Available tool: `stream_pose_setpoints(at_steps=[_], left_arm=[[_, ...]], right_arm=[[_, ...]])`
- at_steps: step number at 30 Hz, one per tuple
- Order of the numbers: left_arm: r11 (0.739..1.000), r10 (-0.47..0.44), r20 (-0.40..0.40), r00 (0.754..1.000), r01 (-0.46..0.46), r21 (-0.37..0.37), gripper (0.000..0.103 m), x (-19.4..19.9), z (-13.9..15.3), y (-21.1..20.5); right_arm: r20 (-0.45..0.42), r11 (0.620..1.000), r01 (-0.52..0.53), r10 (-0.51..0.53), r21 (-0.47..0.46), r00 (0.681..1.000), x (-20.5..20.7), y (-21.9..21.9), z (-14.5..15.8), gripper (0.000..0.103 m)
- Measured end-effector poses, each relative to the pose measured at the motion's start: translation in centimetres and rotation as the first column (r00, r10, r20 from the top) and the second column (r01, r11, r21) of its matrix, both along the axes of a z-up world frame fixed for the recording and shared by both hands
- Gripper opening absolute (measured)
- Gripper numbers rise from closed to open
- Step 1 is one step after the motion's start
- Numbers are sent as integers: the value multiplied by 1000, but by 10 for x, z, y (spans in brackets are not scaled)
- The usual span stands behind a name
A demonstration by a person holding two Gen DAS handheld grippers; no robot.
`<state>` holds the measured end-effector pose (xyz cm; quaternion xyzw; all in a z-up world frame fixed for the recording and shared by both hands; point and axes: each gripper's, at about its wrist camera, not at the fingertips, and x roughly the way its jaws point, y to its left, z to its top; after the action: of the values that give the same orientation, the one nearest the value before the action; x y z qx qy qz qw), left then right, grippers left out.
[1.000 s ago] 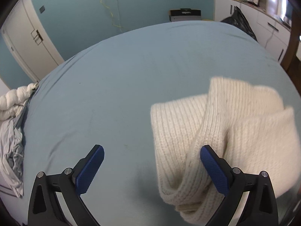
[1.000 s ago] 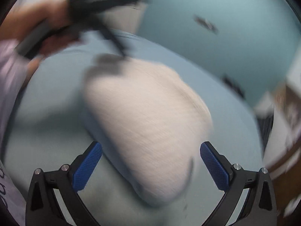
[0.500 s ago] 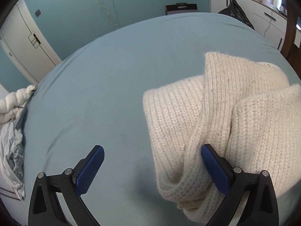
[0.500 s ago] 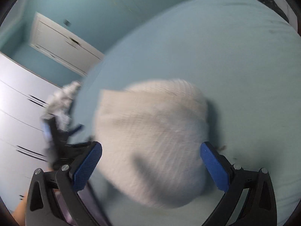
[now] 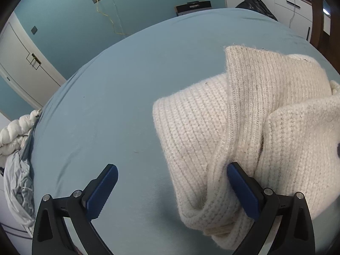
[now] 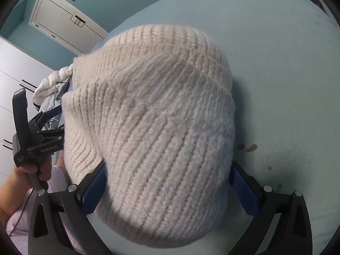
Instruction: Fold small clothes
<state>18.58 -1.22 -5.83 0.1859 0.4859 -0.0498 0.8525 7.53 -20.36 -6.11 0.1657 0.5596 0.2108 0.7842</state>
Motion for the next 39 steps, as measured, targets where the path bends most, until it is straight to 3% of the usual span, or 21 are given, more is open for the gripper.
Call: stream_pose_setpoints(at_steps=[5, 10, 13, 16, 20, 23, 27, 31, 33, 36, 37, 39], left_arm=[[998, 38, -15, 999, -39, -44, 103, -2, -3, 19], [999, 34, 1, 999, -34, -42, 103, -5, -3, 22], [998, 42, -1, 999, -42, -50, 103, -4, 0, 17], [996, 58, -11, 998, -59, -66, 103, -3, -5, 20], [997, 44, -21, 999, -46, -63, 103, -4, -3, 18], [997, 47, -9, 999, -48, -56, 103, -5, -2, 18], [997, 47, -13, 999, -48, -65, 103, -3, -2, 21], [996, 52, -9, 999, -53, -66, 103, -3, -2, 20], [997, 51, -8, 999, -52, -65, 103, -3, -2, 20], [996, 54, -7, 999, -54, -64, 103, -3, -4, 20], [995, 58, -9, 998, -59, -79, 103, -2, -3, 21], [994, 64, -26, 998, -66, -85, 103, 1, -3, 23]], right_arm=[[-66, 997, 73, -70, 37, 995, 13, -16, 16, 102], [67, 986, 160, -162, 37, 984, 23, -10, 41, 102], [96, 980, 194, -198, 48, 975, 40, -5, 48, 102], [44, 984, 179, -178, -12, 983, 61, 0, 30, 102], [55, 989, 147, -148, 14, 988, 65, 5, 22, 102], [55, 991, 122, -125, 53, 991, 57, -17, 20, 102], [-69, 994, 99, -95, 47, 993, 64, -23, 35, 102], [20, 964, 191, -198, 184, 980, 56, -38, 63, 102], [4, 971, 201, -203, 128, 979, 62, -35, 61, 102], [-101, 988, 155, -153, 18, 983, 76, -20, 33, 102], [-122, 989, 146, -143, 18, 982, 77, -18, 25, 102], [-137, 977, 181, -166, 112, 977, 76, -22, 10, 103]])
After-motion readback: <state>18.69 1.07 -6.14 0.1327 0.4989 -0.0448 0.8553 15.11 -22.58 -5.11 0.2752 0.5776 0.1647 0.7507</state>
